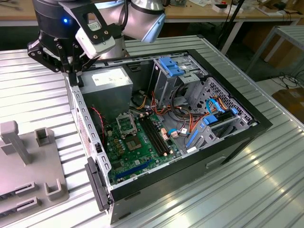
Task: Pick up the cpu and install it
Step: 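Reach for the cpu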
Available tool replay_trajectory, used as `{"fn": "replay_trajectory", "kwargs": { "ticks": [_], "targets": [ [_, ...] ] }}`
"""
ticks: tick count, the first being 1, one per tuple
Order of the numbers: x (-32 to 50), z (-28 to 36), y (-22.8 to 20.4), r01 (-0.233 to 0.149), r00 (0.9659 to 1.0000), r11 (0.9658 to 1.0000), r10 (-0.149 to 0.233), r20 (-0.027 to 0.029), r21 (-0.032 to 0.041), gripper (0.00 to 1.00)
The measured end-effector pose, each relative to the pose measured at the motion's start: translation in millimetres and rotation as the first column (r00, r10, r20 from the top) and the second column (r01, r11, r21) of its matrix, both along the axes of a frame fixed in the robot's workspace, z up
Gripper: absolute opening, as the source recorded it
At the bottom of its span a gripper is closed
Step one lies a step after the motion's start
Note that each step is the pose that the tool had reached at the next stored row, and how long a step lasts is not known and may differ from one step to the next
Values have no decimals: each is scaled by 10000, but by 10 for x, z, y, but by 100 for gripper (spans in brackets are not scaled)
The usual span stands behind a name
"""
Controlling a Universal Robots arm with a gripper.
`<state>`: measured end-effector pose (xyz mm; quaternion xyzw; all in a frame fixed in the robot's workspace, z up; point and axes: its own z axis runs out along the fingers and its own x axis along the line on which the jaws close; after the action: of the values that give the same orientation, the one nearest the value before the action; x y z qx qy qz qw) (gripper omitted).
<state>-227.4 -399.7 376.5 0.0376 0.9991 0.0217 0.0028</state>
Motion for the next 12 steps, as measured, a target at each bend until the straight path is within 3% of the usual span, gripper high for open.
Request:
{"fn": "replay_trajectory", "kwargs": {
  "ticks": [12],
  "targets": [
    [-95, -8, 0, 0, 10000, 10000, 0, -14, 0, 11]
  ]
}}
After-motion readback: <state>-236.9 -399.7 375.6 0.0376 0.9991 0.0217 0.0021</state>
